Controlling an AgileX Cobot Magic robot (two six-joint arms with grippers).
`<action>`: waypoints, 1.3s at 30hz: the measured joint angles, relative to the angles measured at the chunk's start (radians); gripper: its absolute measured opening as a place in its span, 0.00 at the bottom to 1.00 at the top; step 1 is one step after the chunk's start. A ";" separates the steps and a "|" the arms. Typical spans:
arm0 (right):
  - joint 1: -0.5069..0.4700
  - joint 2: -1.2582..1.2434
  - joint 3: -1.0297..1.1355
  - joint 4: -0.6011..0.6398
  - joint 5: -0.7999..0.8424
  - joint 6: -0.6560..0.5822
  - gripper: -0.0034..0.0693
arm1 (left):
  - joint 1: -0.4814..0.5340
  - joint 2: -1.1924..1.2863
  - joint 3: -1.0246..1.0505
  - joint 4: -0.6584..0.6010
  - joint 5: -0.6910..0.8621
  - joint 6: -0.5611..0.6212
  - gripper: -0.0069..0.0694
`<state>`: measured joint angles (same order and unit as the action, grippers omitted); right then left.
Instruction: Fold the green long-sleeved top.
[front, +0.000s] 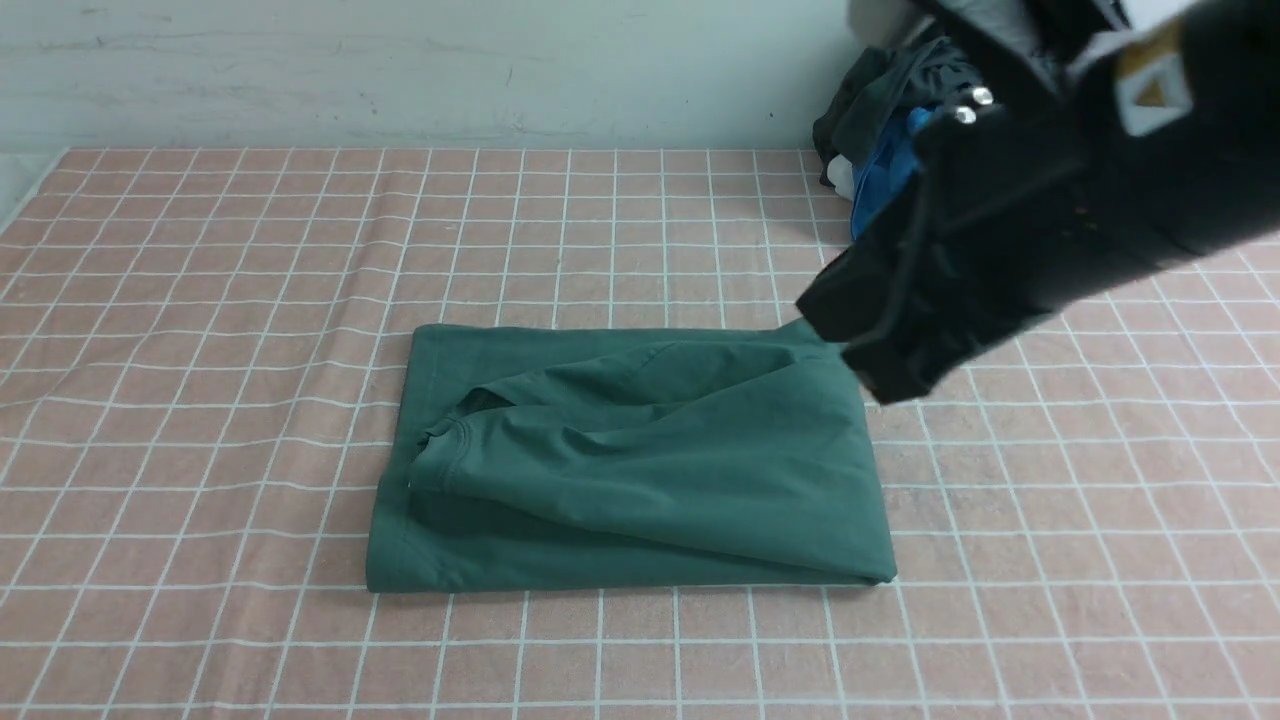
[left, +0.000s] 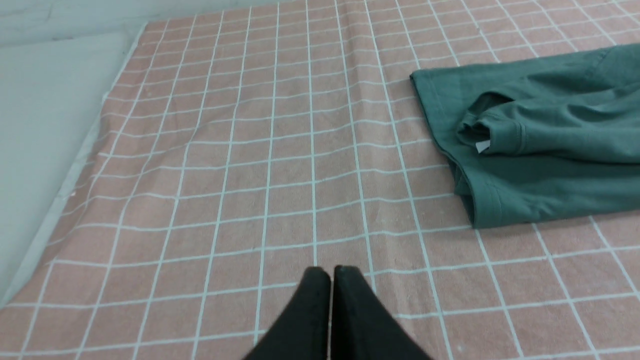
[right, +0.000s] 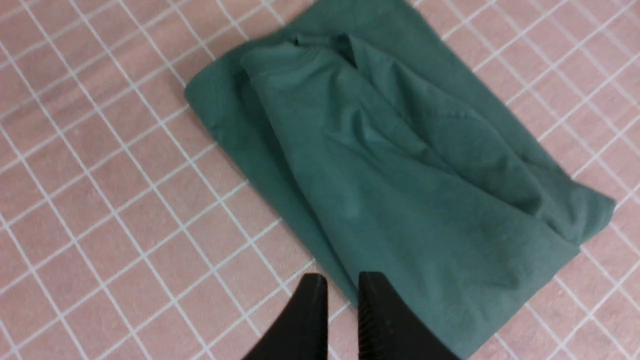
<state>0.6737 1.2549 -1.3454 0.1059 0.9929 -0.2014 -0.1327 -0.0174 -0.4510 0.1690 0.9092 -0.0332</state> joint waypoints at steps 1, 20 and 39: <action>0.000 0.000 0.009 0.000 -0.009 0.000 0.17 | 0.000 0.000 0.001 0.000 0.000 0.000 0.09; 0.000 -0.648 0.546 0.000 -0.530 0.011 0.17 | 0.000 0.000 0.003 0.001 -0.021 -0.005 0.09; 0.020 -0.656 0.612 0.036 -0.482 0.011 0.04 | 0.000 0.000 0.003 0.001 -0.022 -0.005 0.09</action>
<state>0.6936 0.5989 -0.7336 0.1419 0.5114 -0.1901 -0.1327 -0.0174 -0.4478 0.1699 0.8870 -0.0386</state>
